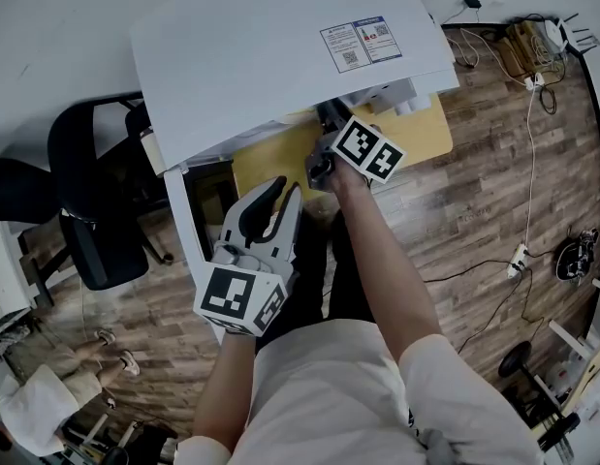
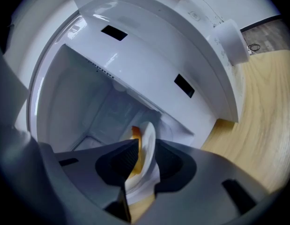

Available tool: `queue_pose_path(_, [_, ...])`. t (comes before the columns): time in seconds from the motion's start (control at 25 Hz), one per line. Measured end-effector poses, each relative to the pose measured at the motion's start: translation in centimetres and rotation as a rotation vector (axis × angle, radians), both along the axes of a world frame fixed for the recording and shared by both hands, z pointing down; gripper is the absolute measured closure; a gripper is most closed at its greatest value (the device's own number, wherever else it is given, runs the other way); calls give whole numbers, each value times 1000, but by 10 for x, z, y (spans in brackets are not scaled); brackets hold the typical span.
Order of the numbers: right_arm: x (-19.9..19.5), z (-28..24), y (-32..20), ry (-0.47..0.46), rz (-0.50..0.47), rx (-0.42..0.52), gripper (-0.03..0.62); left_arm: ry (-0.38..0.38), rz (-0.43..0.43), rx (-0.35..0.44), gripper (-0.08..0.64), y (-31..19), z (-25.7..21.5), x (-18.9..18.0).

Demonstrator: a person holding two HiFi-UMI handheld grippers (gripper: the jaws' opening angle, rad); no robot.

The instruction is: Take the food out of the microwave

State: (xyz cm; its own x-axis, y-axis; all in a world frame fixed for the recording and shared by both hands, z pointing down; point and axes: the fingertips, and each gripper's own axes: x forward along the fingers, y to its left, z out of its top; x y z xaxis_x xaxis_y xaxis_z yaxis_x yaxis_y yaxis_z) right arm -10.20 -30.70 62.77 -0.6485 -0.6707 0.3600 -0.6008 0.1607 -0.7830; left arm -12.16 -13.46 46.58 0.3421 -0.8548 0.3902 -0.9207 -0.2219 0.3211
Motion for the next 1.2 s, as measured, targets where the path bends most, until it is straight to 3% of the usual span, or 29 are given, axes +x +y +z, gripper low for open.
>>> queue_pose_path(0.56, [3, 6, -1, 47, 1, -35, 549, -3, -10, 4, 505, -4, -4, 2])
queue_pose_path(1.2, [8, 1, 1, -95, 46, -75, 571, -14, -47, 11, 505, -6, -8, 5])
